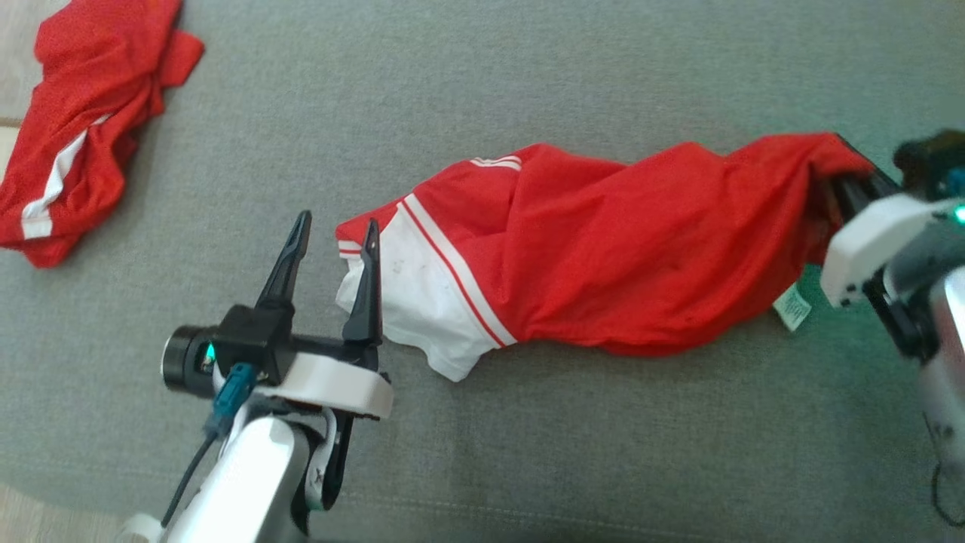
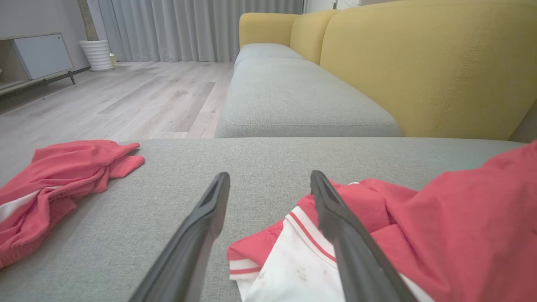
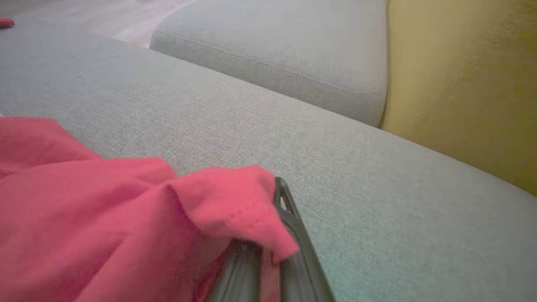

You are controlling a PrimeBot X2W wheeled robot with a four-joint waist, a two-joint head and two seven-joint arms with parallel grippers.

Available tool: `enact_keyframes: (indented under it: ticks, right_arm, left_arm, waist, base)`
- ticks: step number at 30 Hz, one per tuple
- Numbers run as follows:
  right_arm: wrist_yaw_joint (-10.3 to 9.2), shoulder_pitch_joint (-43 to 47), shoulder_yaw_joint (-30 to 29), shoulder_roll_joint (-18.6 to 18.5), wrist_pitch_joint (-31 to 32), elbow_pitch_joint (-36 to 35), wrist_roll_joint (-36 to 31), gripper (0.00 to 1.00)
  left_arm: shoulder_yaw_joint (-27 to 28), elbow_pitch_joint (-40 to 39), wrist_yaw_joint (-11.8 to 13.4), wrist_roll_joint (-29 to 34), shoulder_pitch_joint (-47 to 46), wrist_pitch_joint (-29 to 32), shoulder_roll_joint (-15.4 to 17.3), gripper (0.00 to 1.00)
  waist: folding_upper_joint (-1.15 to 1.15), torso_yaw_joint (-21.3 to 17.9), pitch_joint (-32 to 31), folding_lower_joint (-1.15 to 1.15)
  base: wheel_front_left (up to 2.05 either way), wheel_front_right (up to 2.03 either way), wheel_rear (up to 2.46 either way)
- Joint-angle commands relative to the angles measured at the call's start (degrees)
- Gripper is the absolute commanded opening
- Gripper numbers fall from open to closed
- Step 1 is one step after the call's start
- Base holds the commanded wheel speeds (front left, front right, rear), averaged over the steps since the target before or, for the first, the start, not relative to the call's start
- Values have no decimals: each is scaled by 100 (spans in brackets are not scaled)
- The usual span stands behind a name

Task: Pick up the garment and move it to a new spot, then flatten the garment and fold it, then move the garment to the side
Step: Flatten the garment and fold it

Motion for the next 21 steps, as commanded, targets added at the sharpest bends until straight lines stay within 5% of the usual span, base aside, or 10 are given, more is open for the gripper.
enact_keyframes:
  ticks: [1, 2, 3, 4, 12, 21]
  right_arm:
    - [43, -202, 181, -147, -84, -33, 65, 2]
    - [43, -352, 328, -184, -155, 152, 157, 22]
    - [43, -496, 423, -186, -285, 319, 269, 78]
    - [43, -614, 531, -207, -359, 510, 322, 100]
    - [43, -745, 474, -68, -1064, 1095, 859, 100]
    - [43, 328, -687, 182, -1324, -321, 722, 100]
  left_arm:
    - [189, -146, -14, 75, -241, -44, 40, 100]
    - [188, -130, -32, 90, -262, -44, 21, 100]
    - [193, -116, -49, 102, -279, -44, 7, 100]
    - [199, -101, -67, 111, -290, -44, -7, 100]
    - [295, -10, -115, 185, -226, -44, -48, 100]
    - [458, 50, -111, 170, -62, -44, 95, 100]
  waist:
    - [0, 49, 54, 0]
    - [0, 63, 86, 0]
    - [0, 67, 108, 0]
    - [0, 69, 126, 0]
    - [0, -83, 80, 0]
    - [0, -440, -130, 0]
  base:
    - [0, 0, 0]
    - [0, 0, 0]
    - [0, 0, 0]
    - [0, 0, 0]
    - [0, 0, 0]
    - [0, 0, 0]
